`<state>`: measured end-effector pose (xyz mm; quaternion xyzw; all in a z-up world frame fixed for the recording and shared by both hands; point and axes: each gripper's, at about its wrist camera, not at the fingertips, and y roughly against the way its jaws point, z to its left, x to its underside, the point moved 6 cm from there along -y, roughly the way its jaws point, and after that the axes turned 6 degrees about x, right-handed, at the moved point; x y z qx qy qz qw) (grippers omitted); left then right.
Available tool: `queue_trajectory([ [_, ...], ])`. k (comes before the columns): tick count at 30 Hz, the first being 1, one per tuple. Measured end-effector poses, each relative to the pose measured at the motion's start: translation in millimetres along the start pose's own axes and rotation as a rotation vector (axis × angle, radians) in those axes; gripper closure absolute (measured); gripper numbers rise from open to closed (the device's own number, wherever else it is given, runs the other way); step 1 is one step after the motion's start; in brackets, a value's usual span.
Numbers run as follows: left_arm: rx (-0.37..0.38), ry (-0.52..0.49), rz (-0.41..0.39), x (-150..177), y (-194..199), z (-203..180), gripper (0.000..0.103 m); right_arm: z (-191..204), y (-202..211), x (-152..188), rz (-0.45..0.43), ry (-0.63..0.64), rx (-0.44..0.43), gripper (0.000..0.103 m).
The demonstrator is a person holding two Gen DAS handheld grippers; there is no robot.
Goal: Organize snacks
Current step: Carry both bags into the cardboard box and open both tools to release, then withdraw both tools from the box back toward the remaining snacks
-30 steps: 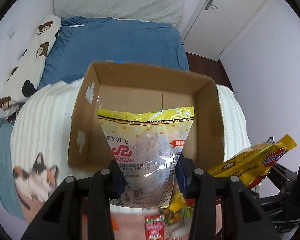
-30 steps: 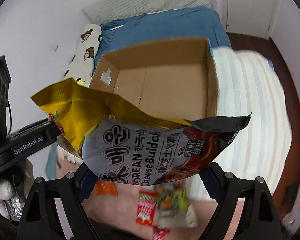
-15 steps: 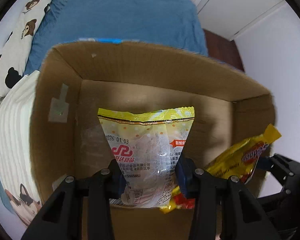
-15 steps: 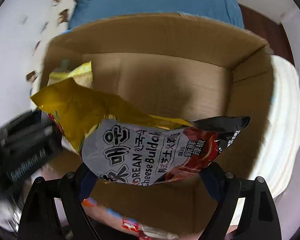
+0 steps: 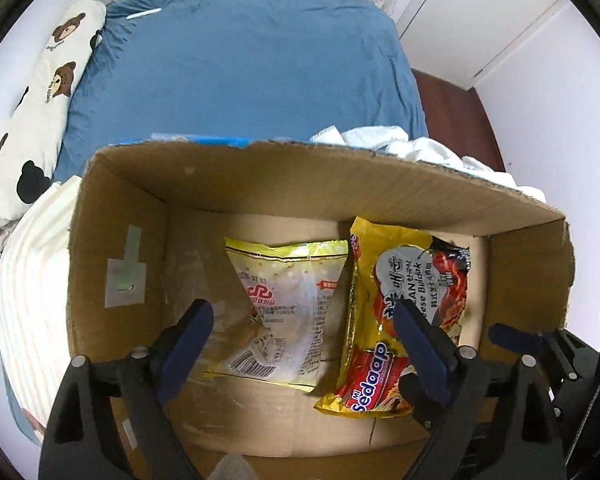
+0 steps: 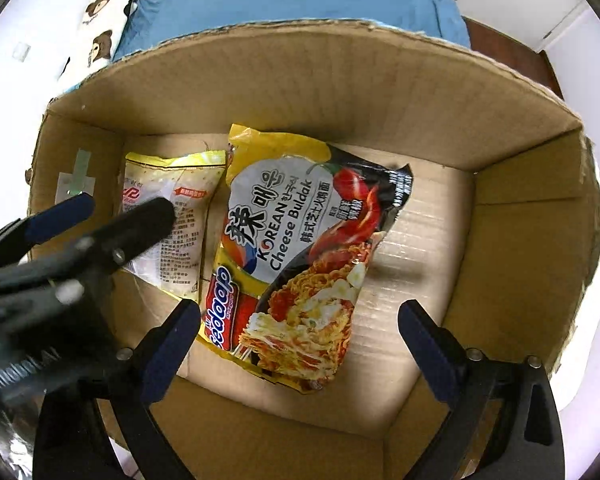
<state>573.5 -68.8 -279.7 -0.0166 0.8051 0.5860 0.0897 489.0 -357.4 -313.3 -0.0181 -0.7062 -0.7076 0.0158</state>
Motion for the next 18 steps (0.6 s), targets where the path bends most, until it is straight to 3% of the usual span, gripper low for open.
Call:
queue_trajectory([
  [4, -0.017, 0.000, -0.025, 4.9, 10.1, 3.8, 0.010, -2.6, 10.0, 5.5, -0.047, -0.040, 0.000, 0.002],
  [18, -0.108, -0.060, -0.185, 38.2, 73.5, 0.2, 0.010, -7.3, 94.0, 75.7, -0.254, -0.105, 0.044, 0.002],
])
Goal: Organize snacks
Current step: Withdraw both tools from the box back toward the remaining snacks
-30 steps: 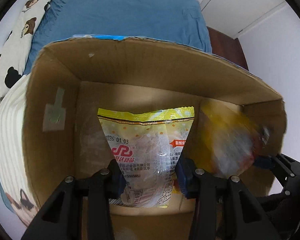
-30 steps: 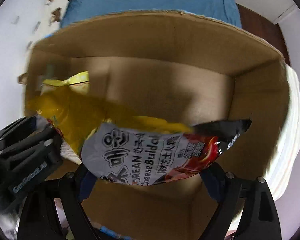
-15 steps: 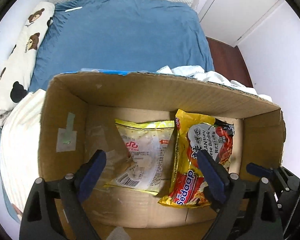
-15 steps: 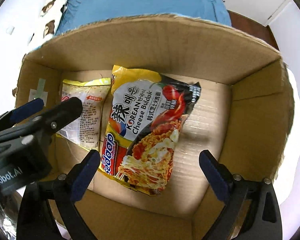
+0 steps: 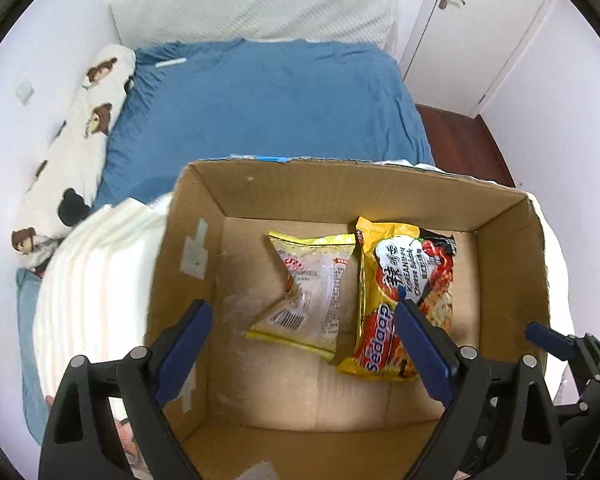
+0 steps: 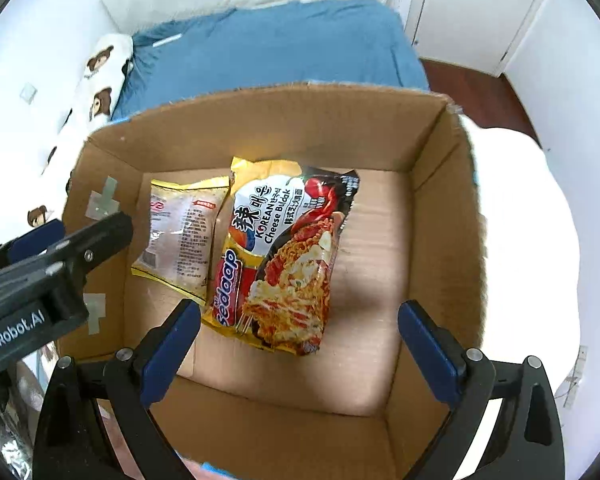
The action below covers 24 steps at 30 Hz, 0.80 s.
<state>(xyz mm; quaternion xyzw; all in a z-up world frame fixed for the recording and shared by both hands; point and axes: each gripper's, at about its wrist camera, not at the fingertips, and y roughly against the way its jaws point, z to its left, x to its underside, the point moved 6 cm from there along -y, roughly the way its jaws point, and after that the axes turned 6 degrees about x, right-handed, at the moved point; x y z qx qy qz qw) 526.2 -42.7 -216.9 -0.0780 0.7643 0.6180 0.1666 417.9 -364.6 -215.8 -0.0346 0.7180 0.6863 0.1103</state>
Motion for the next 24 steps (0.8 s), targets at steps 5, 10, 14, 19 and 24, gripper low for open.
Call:
queue_trajectory([
  [5, -0.004, -0.010, -0.055, 18.5, 31.2, -4.3, 0.010, 4.8, 30.0, 9.3, -0.068, -0.006, 0.008, 0.002],
  [10, -0.008, -0.013, -0.110, 36.5, 62.4, -5.6, 0.010, 7.8, 63.0, 26.3, -0.121, -0.020, -0.010, 0.002],
  [14, -0.009, -0.006, -0.141, 52.2, 84.5, -4.9, 0.010, 13.3, 83.7, 48.4, -0.149, -0.026, -0.039, 0.002],
  [19, 0.007, 0.016, -0.142, 89.3, 105.0, 0.2, 0.010, 17.2, 95.8, 82.8, -0.163, -0.037, -0.079, 0.002],
  [24, -0.004, 0.029, -0.098, 146.1, 104.2, 9.8, 0.010, 10.9, 82.9, 135.6, -0.109, -0.091, -0.138, 0.002],
])
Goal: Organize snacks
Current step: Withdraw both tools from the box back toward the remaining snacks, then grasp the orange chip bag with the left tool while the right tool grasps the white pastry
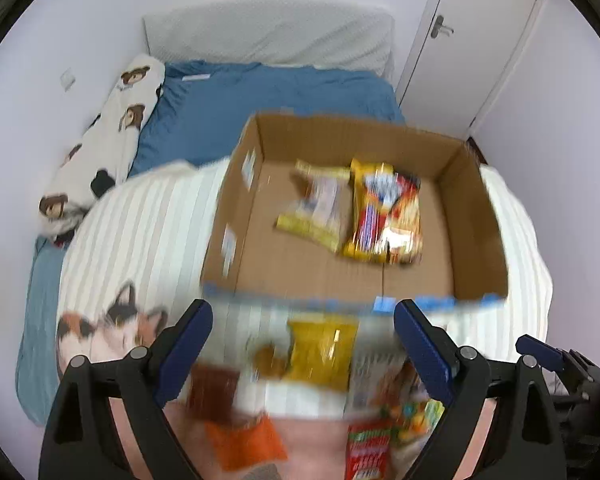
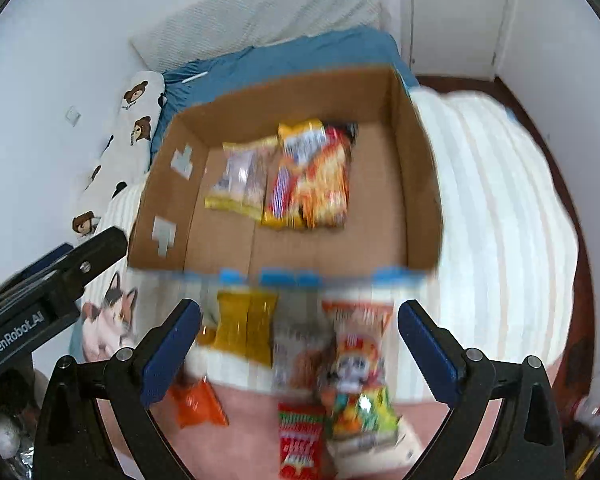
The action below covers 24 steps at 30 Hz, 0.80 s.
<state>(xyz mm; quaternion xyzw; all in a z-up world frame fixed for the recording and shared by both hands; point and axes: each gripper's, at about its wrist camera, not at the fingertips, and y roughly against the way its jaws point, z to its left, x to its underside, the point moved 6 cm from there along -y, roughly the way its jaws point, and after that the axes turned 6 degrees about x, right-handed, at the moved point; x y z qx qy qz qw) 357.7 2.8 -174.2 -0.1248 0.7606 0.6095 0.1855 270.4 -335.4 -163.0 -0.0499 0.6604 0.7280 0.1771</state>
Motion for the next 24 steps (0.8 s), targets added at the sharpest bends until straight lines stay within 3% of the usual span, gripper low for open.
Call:
queue_trajectory([
  [6, -0.053, 0.005, 0.122, 73.6, -18.5, 29.4, 0.010, -29.0, -42.8, 66.2, 0.136, -0.113, -0.035, 0.002],
  [11, -0.112, -0.087, 0.241, 128.2, -43.5, 55.7, 0.010, -39.1, -67.8, 111.3, 0.216, -0.131, -0.033, 0.002],
  [16, -0.137, -0.268, 0.375, 171.1, -73.2, 58.8, 0.010, -34.0, -89.8, 155.2, 0.300, -0.162, -0.078, 0.002],
  [19, -0.164, -0.465, 0.437, 189.8, -89.7, 41.9, 0.010, -24.0, -105.2, 175.3, 0.348, -0.154, -0.088, 0.002],
  [21, -0.206, -0.585, 0.433, 196.1, -98.2, 31.5, 0.010, -18.5, -109.0, 183.4, 0.362, -0.148, -0.091, 0.002],
  [24, -0.226, -0.656, 0.433, 199.8, -113.4, 23.8, 0.011, -27.1, -106.2, 189.1, 0.342, -0.186, -0.066, 0.002],
])
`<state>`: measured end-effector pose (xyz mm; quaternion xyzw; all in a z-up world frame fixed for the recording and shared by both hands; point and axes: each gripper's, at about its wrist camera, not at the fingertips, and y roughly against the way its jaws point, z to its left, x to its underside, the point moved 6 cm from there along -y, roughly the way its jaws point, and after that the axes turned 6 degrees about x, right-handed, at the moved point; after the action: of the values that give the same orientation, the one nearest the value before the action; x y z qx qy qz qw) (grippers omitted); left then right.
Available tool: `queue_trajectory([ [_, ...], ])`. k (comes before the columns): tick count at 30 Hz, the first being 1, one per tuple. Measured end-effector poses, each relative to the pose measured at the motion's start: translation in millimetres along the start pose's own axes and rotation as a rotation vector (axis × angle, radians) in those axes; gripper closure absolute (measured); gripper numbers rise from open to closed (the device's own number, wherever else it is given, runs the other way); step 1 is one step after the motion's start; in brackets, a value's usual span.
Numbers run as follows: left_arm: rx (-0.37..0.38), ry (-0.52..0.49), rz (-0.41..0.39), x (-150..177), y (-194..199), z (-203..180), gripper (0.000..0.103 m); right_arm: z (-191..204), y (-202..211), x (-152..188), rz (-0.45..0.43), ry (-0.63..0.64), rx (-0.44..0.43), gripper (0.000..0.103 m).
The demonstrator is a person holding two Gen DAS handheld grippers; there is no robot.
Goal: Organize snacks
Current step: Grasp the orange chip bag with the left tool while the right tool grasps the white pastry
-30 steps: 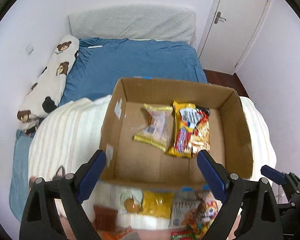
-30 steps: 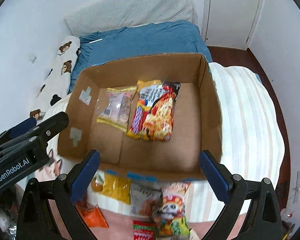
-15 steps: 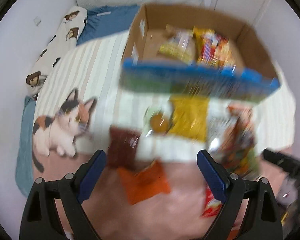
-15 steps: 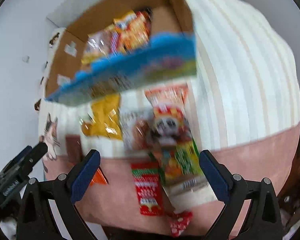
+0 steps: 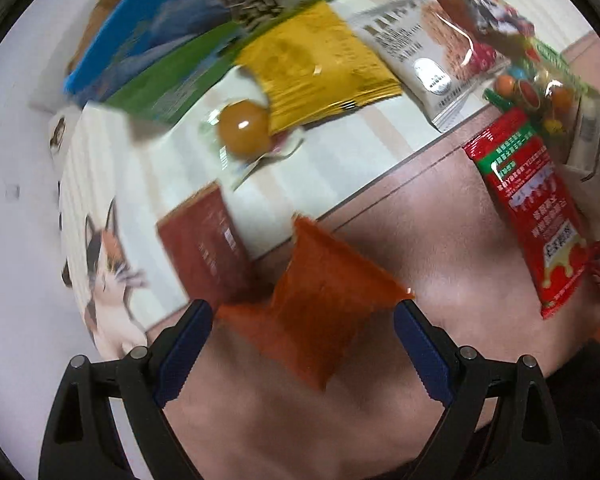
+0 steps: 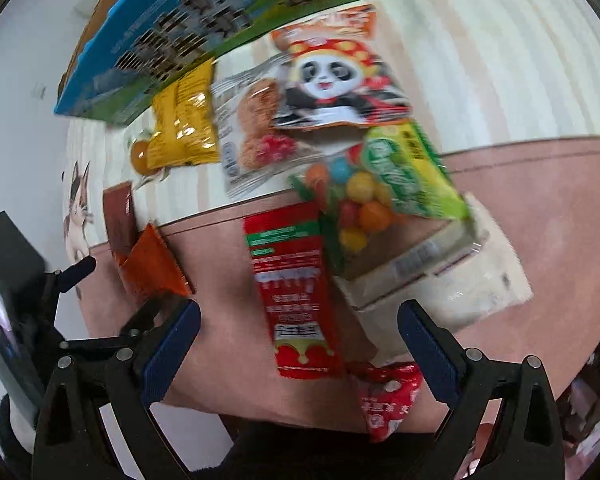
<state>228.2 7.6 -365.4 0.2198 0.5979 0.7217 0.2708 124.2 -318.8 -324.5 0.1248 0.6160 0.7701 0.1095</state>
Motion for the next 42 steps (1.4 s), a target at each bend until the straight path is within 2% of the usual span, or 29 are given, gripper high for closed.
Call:
queue_trajectory([
  [1, 0.010, 0.012, 0.010, -1.5, -4.8, 0.4, 0.015, -6.5, 2.1, 0.9, -0.010, -0.028, 0.004, 0.002],
  [3, 0.064, 0.073, 0.032, -3.4, -11.3, 4.9, 0.039, -25.9, 6.0, 5.2, -0.025, -0.111, 0.006, 0.002],
  [5, 0.106, 0.191, 0.055, -2.3, -19.4, 16.7, 0.047, -46.0, 7.6, 10.0, -0.031, -0.211, -0.008, 0.002],
  [7, 0.161, 0.297, 0.052, -0.8, -21.6, 28.2, 0.047, -67.4, 3.3, 16.5, -0.025, -0.325, -0.037, 0.002],
  [8, 0.205, 0.392, 0.058, 1.9, -23.1, 38.2, 0.047, -72.1, 1.1, 17.2, -0.020, -0.353, -0.052, 0.002],
  [10, 0.285, 0.518, 0.070, 6.9, -26.0, 50.6, 0.047, -81.5, -7.9, 17.0, -0.014, -0.435, -0.101, 0.002],
  [12, 0.399, 0.694, 0.089, 17.2, -31.8, 67.0, 0.047, -84.4, -17.2, 10.7, -0.015, -0.474, -0.113, 0.002],
  [14, 0.492, 0.805, 0.095, 26.0, -34.9, 76.9, 0.047, -83.4, -24.7, 5.0, -0.017, -0.486, -0.117, 0.004],
  [16, 0.538, 0.861, 0.098, 32.8, -36.1, 81.2, 0.047, -81.3, -32.9, 0.1, -0.010, -0.471, -0.087, 0.006],
  [19, 0.532, 0.826, 0.092, 41.6, -37.3, 79.6, 0.047, -74.1, -35.9, -4.6, -0.005, -0.365, -0.007, 0.031],
  [22, 0.468, 0.726, 0.060, 42.0, -27.1, 75.6, 0.047, -66.4, -29.5, -6.6, -0.002, -0.217, 0.025, 0.038],
  [25, 0.432, 0.625, 0.017, 39.0, -10.5, 71.8, 0.047, -66.1, -25.6, -9.3, 0.020, -0.144, 0.058, 0.038],
  [29, 0.411, 0.490, 0.002, 33.1, 12.6, 62.0, 0.047, -69.5, -28.1, -7.4, 0.057, -0.140, 0.061, 0.035],
  [31, 0.396, 0.421, 0.018, 30.5, 16.7, 57.9, 0.043, -69.9, -28.4, -6.3, 0.069, -0.149, 0.049, 0.030],
  [34, 0.332, 0.320, 0.092, 34.6, 1.4, 38.0, 0.043, -66.8, -35.1, -8.5, 0.090, -0.157, 0.049, 0.023],
  [36, 0.323, 0.320, 0.119, 39.0, -8.9, 28.6, 0.043, -63.8, -40.3, -7.4, 0.089, -0.179, 0.049, 0.021],
  [38, 0.344, 0.367, 0.127, 40.9, -16.6, 28.2, 0.046, -67.3, -43.7, -7.3, 0.082, -0.202, 0.051, 0.022],
  [39, 0.364, 0.428, 0.116, 42.2, -17.4, 32.9, 0.048, -70.6, -44.8, -7.7, 0.075, -0.228, 0.044, 0.024],
  [40, 0.376, 0.463, 0.111, 43.3, -18.2, 37.4, 0.048, -73.8, -45.0, -7.6, 0.070, -0.232, 0.055, 0.034],
  [42, 0.412, 0.590, 0.096, 49.0, -17.5, 49.1, 0.049, -76.4, -41.8, -8.4, 0.059, -0.188, 0.058, 0.036],
])
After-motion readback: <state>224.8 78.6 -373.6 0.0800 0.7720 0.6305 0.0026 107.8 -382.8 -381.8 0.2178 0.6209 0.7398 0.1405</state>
